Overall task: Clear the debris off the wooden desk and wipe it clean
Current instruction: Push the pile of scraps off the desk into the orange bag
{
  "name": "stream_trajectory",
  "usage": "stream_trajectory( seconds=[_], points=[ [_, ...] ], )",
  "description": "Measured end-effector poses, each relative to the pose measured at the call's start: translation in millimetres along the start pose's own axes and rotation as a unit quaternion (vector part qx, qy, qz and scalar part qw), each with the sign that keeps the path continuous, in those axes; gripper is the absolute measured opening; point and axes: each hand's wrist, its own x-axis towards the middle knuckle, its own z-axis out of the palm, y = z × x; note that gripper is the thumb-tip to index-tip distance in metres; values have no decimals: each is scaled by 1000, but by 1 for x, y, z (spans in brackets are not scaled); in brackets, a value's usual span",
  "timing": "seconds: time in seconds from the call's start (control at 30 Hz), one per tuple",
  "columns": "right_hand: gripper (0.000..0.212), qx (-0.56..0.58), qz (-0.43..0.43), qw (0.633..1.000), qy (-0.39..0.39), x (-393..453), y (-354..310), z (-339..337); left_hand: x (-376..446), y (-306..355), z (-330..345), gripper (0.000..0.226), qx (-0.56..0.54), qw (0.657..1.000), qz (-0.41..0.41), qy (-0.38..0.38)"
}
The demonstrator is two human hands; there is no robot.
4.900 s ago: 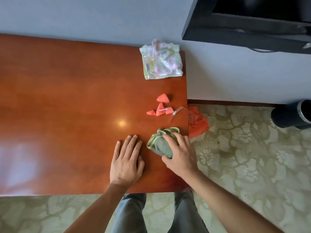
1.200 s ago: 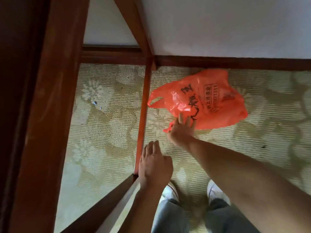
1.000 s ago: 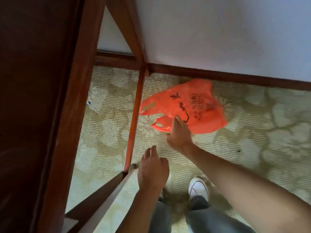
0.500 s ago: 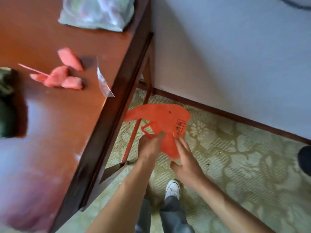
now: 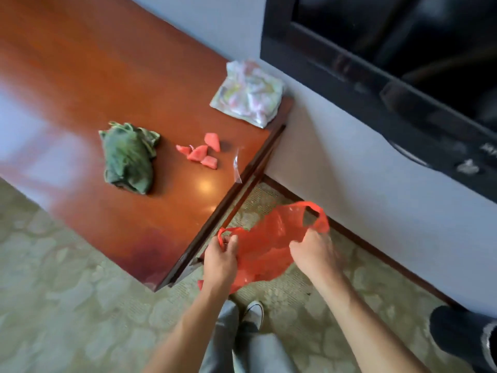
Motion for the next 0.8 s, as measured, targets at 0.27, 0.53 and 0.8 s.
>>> stream_trajectory(
  seconds=[0.27, 0.53, 0.8],
  points=[
    [102, -132, -107, 985, -39, 72, -37, 31, 2, 16, -26, 16, -80, 994, -67, -38],
    [41, -238, -281, 892, -264, 99, -34, 22, 7, 27, -16, 22, -274, 946, -173, 3],
    [14, -163, -445, 880, -11, 134, -18, 0, 16, 28, 0, 52, -200, 953, -185, 131]
  ],
)
